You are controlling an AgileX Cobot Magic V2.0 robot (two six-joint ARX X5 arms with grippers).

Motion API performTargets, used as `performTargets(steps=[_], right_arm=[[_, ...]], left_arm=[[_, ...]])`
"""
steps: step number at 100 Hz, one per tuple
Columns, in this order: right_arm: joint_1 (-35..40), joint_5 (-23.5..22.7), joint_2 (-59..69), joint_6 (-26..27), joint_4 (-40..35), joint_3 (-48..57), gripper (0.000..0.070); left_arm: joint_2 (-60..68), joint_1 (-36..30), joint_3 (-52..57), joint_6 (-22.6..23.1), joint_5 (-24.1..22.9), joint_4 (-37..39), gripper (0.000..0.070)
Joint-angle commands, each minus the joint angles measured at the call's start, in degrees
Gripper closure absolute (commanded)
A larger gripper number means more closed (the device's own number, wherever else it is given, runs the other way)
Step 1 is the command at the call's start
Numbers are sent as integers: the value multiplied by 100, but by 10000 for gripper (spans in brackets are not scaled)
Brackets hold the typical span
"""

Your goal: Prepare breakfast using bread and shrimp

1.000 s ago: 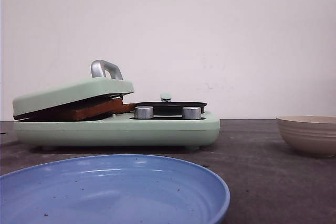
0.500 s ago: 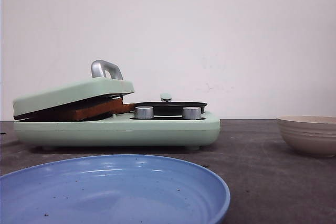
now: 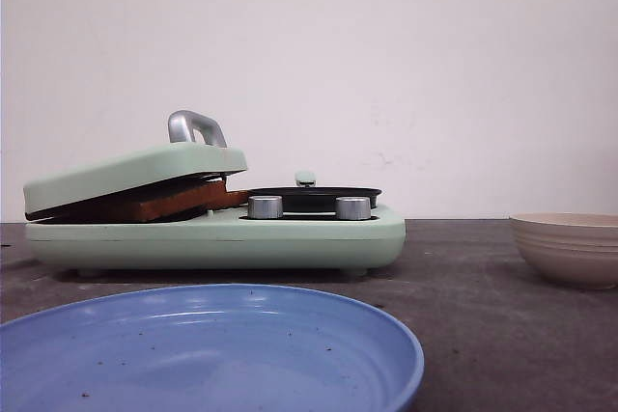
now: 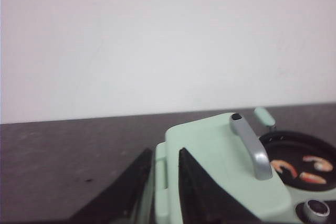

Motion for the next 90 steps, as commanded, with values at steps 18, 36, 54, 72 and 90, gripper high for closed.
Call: performTargets(steps=[18, 36, 54, 72, 90], right_arm=[[2, 20, 11, -24, 57, 55, 700], [2, 20, 11, -24, 57, 55, 700], [2, 20, 11, -24, 57, 55, 700], [2, 20, 11, -24, 57, 55, 700], [2, 20, 11, -24, 57, 55, 700]], left_arm=[[-684, 431, -1370, -184, -155, 520, 683], [-1174, 520, -2009, -170, -116, 535, 683], [-1547, 529, -2490, -127, -66, 487, 683], [-1766, 529, -2769, -120, -2, 378, 683], [-1766, 531, -2767, 127, -151, -319, 683]])
